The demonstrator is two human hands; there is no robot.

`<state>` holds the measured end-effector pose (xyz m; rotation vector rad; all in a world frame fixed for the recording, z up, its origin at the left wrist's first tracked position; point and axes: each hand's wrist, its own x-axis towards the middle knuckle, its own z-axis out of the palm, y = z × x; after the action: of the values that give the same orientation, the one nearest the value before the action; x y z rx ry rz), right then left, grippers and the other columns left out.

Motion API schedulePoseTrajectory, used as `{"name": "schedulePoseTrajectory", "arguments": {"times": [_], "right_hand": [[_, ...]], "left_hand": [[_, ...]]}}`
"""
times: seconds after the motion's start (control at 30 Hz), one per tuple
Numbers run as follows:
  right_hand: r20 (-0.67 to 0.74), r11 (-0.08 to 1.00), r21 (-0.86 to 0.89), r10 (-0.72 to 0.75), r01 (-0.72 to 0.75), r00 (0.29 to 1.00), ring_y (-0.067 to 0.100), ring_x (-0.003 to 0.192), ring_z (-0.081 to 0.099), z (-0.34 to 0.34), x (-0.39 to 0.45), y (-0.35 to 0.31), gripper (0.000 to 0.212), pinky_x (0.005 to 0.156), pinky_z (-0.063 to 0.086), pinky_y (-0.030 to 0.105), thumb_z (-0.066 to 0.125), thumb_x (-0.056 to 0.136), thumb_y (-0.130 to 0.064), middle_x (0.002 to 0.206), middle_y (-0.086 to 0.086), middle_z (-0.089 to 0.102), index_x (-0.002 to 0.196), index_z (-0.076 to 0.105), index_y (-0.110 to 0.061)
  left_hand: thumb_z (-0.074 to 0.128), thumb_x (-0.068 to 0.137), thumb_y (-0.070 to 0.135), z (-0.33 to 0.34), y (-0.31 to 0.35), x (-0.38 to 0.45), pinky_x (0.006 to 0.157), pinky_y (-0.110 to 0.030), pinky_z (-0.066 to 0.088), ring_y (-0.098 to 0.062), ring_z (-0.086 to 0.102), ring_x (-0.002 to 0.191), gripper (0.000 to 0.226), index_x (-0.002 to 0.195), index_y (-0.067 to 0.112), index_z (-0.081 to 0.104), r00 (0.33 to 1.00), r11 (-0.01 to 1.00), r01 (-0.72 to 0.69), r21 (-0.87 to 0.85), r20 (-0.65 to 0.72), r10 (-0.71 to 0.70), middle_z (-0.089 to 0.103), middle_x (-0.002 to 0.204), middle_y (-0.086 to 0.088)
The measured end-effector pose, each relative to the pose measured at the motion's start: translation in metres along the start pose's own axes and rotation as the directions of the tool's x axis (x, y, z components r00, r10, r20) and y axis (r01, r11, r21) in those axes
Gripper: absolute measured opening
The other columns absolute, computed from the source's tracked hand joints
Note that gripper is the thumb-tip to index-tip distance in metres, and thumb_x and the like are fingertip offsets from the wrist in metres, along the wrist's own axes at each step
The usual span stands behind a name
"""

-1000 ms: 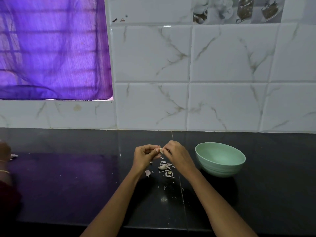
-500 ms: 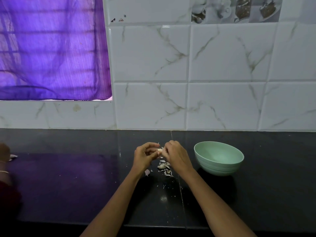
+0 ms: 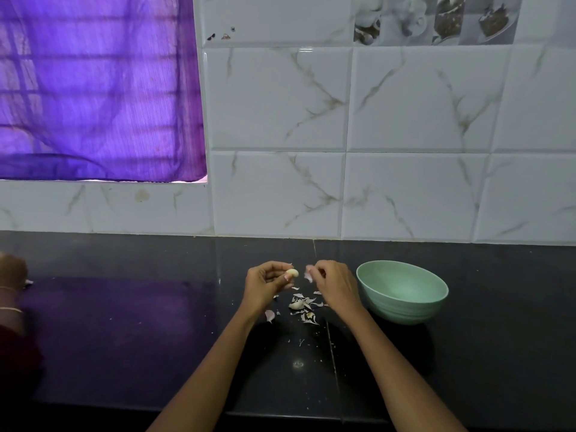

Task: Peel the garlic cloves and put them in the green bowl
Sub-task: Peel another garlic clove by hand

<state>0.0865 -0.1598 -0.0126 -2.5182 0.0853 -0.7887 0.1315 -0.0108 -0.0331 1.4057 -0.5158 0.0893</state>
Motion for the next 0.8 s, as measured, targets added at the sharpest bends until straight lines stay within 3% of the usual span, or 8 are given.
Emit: {"name": "schedulePoseTrajectory", "arguments": {"times": [0.07,0.17,0.3,0.33,0.4,0.47,0.6,0.8], "right_hand": [[0.010,1.000,0.024,-0.009,0.009,1.000,0.018,0.081,0.059,-0.0002,0.0003,0.0027,0.006,0.067,0.043,0.030,0.061,0.084,-0.020,0.084,-0.002,0.065,0.087,0.061,-0.015],[0.012,0.997,0.072,0.002,-0.003,1.000,0.021,0.085,0.063,0.0002,-0.0006,0.0019,0.019,0.073,0.048,0.033,0.059,0.085,-0.016,0.091,-0.001,0.069,0.104,0.058,-0.017],[0.030,0.996,0.076,0.035,-0.037,0.999,0.025,0.081,0.067,0.0016,0.0016,0.0016,0.025,0.073,0.051,0.035,0.043,0.095,-0.026,0.078,0.003,0.073,0.087,0.064,-0.015],[0.047,0.997,0.072,0.035,-0.038,0.998,0.026,0.087,0.066,0.0035,0.0027,0.0029,0.022,0.076,0.051,0.034,0.044,0.093,-0.019,0.086,0.004,0.073,0.096,0.065,-0.016],[0.085,0.994,0.096,0.047,-0.055,0.995,0.026,0.101,0.062,0.0014,0.0043,0.0027,0.046,0.084,0.047,0.031,0.043,0.085,0.000,0.108,0.007,0.068,0.124,0.056,-0.018],[0.125,0.972,0.227,0.032,-0.060,0.992,0.026,0.101,0.062,-0.0002,0.0037,0.0015,0.051,0.085,0.048,0.033,0.043,0.085,0.002,0.112,0.010,0.066,0.132,0.050,-0.016],[0.230,0.870,0.487,-0.047,-0.073,0.972,0.018,0.075,0.067,0.0021,-0.0011,-0.0040,0.022,0.055,0.056,0.023,0.066,0.083,-0.012,0.091,0.012,0.071,0.105,0.069,-0.010],[0.194,0.831,0.555,-0.097,-0.027,0.976,0.000,0.054,0.060,0.0029,0.0018,-0.0030,0.013,0.051,0.052,0.018,0.075,0.072,0.001,0.072,0.006,0.068,0.083,0.071,-0.006]], "left_hand": [[0.061,0.080,-0.012,0.0001,0.0004,0.0001,0.060,-0.017,0.056,-0.008,0.068,0.064,0.018,0.085,0.004,0.066,1.000,1.000,0.003,0.009,0.000,-0.003,0.070,0.071,-0.004],[0.062,0.078,-0.015,-0.0007,-0.0018,0.0005,0.059,-0.018,0.056,-0.010,0.068,0.063,0.020,0.082,0.005,0.066,1.000,1.000,0.001,0.022,-0.007,0.000,0.068,0.072,-0.009],[0.064,0.074,-0.018,-0.0013,-0.0051,0.0033,0.058,-0.019,0.056,-0.009,0.067,0.061,0.024,0.075,0.007,0.066,1.000,0.999,-0.002,0.047,-0.018,0.003,0.071,0.067,-0.003],[0.065,0.073,-0.017,-0.0015,-0.0049,0.0029,0.058,-0.019,0.056,-0.008,0.068,0.061,0.024,0.074,0.007,0.066,1.000,0.998,-0.008,0.069,-0.023,0.010,0.072,0.066,-0.001],[0.069,0.071,-0.014,-0.0011,-0.0027,0.0025,0.059,-0.019,0.056,-0.008,0.067,0.061,0.025,0.071,0.010,0.067,0.999,0.990,-0.024,0.141,-0.039,0.030,0.072,0.064,0.002],[0.072,0.070,-0.011,-0.0005,-0.0024,0.0010,0.060,-0.021,0.056,-0.008,0.067,0.060,0.027,0.068,0.015,0.068,0.996,0.974,-0.045,0.221,-0.067,0.061,0.070,0.063,0.005],[0.077,0.068,-0.004,-0.0008,-0.0019,-0.0018,0.058,-0.025,0.057,-0.005,0.063,0.056,0.029,0.062,0.023,0.068,0.986,0.922,-0.123,0.367,-0.059,0.155,0.067,0.056,0.008],[0.078,0.068,-0.003,-0.0007,-0.0019,-0.0014,0.052,-0.019,0.053,-0.003,0.064,0.053,0.022,0.066,0.017,0.067,0.987,0.915,-0.094,0.392,-0.085,0.138,0.068,0.061,0.001]]}}
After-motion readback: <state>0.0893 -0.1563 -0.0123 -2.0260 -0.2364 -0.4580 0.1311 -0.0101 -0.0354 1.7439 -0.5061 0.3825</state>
